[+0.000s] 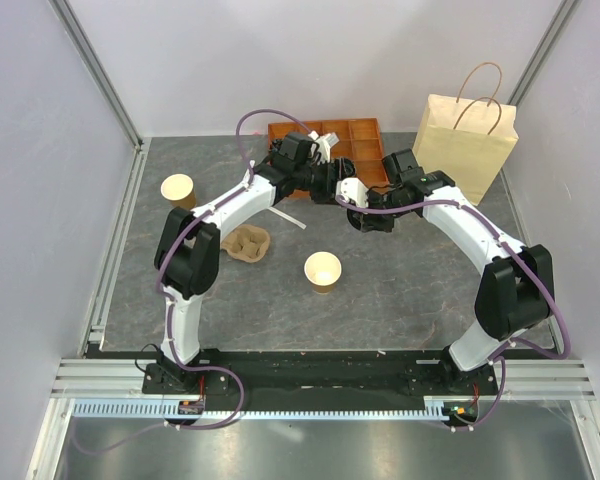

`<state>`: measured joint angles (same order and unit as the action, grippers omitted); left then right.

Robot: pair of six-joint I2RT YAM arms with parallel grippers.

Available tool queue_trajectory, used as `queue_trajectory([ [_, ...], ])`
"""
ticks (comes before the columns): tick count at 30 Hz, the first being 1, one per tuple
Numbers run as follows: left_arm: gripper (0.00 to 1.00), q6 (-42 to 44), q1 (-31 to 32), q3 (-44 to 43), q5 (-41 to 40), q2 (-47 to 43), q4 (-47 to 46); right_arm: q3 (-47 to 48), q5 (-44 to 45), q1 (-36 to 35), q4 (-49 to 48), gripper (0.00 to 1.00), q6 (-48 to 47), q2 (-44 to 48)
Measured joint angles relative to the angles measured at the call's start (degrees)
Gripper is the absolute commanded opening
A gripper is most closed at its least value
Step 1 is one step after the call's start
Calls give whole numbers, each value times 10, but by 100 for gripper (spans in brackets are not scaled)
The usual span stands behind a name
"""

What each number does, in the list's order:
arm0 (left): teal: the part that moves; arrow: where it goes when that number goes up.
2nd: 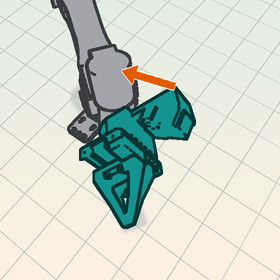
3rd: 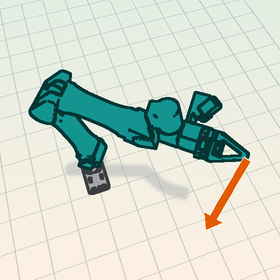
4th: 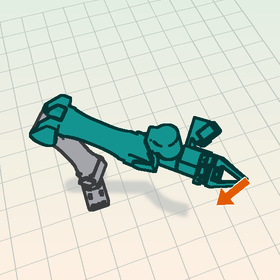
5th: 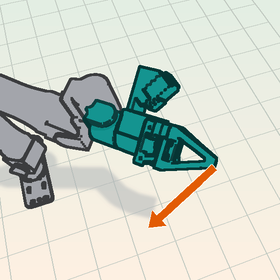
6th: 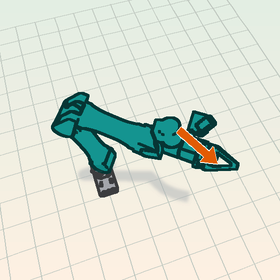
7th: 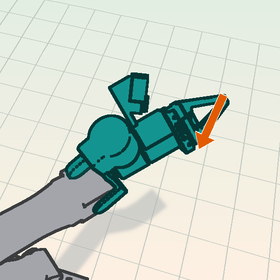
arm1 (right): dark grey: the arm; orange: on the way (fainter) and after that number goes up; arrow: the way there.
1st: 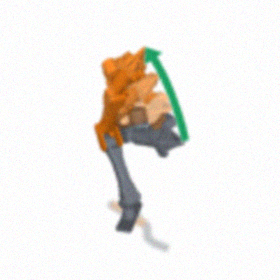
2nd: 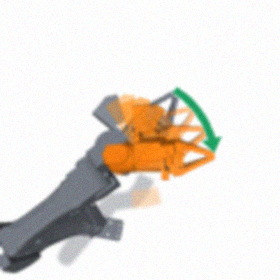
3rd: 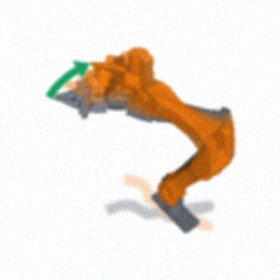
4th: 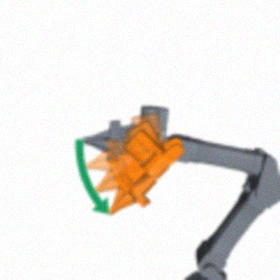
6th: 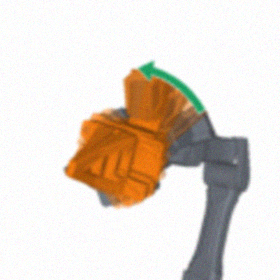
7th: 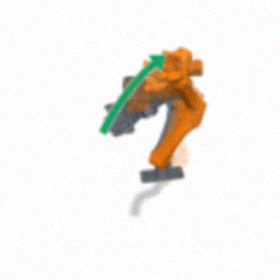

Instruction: Pack the takeout coffee

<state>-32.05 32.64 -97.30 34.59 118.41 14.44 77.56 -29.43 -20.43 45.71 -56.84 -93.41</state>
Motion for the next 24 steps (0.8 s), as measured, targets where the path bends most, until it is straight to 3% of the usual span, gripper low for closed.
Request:
queue_trajectory([
  [24,50,-1,14,2,6,-20,-11,-1,15,-9,2,0,8,-1],
])
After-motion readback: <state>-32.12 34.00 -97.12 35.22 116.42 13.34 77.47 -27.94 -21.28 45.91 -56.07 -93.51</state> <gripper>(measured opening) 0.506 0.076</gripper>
